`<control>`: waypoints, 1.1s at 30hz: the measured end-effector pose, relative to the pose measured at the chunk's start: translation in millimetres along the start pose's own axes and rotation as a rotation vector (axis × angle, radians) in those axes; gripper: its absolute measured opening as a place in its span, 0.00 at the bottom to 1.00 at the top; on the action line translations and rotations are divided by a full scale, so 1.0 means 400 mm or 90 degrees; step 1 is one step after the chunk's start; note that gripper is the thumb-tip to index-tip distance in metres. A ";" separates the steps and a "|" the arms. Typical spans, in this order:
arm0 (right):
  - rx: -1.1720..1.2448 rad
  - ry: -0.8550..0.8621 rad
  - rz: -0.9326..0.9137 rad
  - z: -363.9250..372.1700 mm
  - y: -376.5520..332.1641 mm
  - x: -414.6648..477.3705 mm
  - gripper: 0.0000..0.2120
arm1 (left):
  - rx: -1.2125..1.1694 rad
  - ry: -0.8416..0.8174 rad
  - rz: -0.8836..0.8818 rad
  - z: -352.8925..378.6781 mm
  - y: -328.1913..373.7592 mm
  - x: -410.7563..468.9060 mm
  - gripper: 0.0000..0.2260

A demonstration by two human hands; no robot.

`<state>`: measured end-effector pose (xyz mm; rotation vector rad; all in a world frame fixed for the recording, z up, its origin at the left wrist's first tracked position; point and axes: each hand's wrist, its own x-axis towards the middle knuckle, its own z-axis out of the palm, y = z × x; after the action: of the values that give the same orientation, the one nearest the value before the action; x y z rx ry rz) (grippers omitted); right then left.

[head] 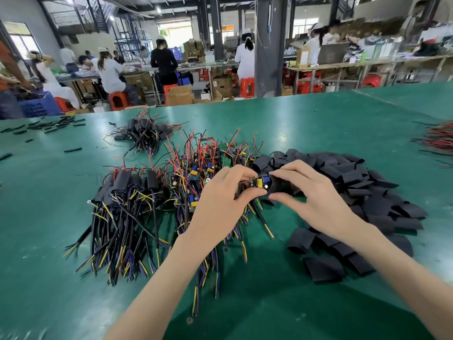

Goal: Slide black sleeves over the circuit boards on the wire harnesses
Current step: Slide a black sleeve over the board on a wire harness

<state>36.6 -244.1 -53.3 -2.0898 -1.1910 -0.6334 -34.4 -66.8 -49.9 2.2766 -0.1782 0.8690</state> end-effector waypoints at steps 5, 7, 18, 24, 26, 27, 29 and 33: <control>0.011 0.006 -0.010 -0.004 0.004 0.002 0.19 | -0.030 -0.014 0.004 -0.002 0.006 -0.001 0.10; 0.014 0.001 -0.030 -0.003 0.005 0.001 0.19 | -0.020 -0.030 0.041 -0.008 0.010 -0.001 0.09; 0.045 0.001 -0.036 -0.004 0.003 0.000 0.18 | -0.109 -0.021 -0.003 -0.019 0.016 0.001 0.06; 0.048 0.007 -0.029 -0.001 -0.002 -0.003 0.19 | -0.128 -0.056 -0.008 -0.024 0.013 0.004 0.07; 0.058 0.004 -0.025 -0.001 -0.004 -0.003 0.19 | -0.138 -0.059 -0.010 -0.028 0.011 0.005 0.09; 0.062 0.001 -0.025 -0.001 -0.005 -0.003 0.19 | -0.143 -0.060 -0.010 -0.031 0.010 0.005 0.10; 0.069 -0.010 -0.026 -0.001 -0.008 -0.003 0.20 | -0.146 -0.061 -0.011 -0.033 0.008 0.005 0.11; 0.082 -0.030 -0.013 -0.005 -0.014 -0.003 0.20 | -0.146 -0.064 -0.018 -0.036 0.009 0.004 0.10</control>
<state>31.0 -244.1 -51.0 -1.9977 -1.2466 -0.5058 -42.2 -60.4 -39.2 2.1031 -0.2759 0.6834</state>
